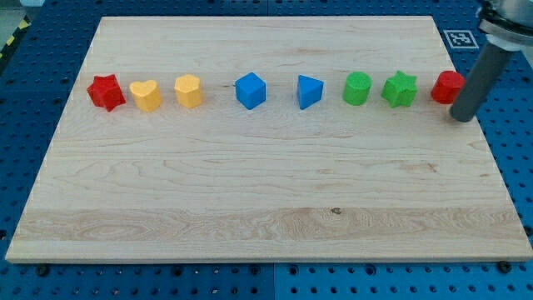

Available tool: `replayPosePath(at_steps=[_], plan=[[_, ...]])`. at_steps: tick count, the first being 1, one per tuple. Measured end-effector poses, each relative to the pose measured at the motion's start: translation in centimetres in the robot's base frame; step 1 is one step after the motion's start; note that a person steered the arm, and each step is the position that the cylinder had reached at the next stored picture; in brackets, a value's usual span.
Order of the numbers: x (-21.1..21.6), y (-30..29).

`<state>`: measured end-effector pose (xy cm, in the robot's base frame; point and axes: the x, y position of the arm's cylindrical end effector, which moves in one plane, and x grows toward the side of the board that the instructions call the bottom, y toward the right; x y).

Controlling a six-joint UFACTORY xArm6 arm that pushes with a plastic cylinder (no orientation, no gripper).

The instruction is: Move the red circle towards the bottom right of the board

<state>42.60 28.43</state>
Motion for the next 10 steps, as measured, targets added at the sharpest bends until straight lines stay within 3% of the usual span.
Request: replayPosePath(at_steps=[2,3,4,6,8,10], plan=[[-2.0,4.9],[-6.5,3.1],[-7.9,1.5],[-7.8,-1.6],[-6.2,0.7],[-6.9,-1.8]])
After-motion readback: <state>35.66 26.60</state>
